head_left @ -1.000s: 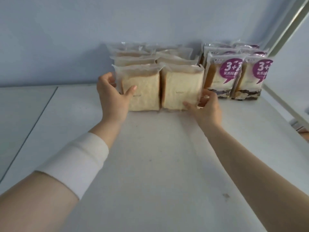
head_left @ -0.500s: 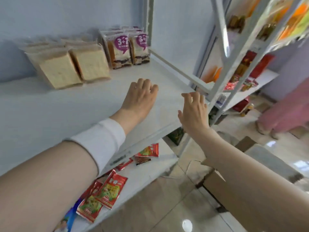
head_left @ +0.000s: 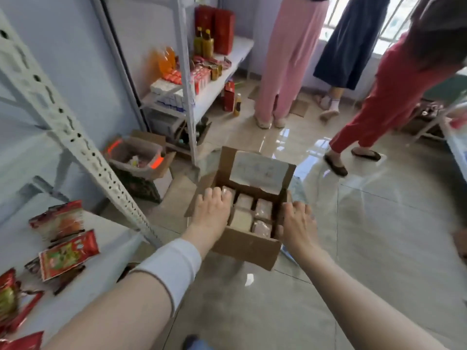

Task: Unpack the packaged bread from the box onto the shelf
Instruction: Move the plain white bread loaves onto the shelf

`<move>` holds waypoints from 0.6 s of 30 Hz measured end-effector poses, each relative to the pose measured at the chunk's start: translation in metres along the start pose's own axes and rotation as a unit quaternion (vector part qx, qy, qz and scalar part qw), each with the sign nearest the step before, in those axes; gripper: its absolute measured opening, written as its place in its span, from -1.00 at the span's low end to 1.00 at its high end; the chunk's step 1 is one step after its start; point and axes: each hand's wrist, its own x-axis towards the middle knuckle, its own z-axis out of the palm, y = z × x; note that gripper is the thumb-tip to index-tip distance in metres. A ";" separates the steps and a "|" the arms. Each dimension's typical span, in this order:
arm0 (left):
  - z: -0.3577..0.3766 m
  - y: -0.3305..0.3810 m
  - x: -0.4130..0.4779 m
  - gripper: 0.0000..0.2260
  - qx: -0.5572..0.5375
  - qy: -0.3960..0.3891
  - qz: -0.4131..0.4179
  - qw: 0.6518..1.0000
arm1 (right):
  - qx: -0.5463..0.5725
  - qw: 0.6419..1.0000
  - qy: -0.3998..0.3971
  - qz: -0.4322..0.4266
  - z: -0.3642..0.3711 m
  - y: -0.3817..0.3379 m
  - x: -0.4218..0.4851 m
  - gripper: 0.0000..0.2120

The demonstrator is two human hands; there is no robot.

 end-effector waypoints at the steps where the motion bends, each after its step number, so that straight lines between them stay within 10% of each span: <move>1: 0.016 0.008 0.013 -0.68 -0.007 -0.017 0.000 1.000 | 0.001 1.000 -0.013 0.012 0.013 0.012 0.009 -0.61; 18: 0.304 -0.020 0.271 -0.42 -0.191 -0.255 -0.217 0.923 | 0.146 0.924 -0.294 0.194 0.300 0.018 0.219 -0.44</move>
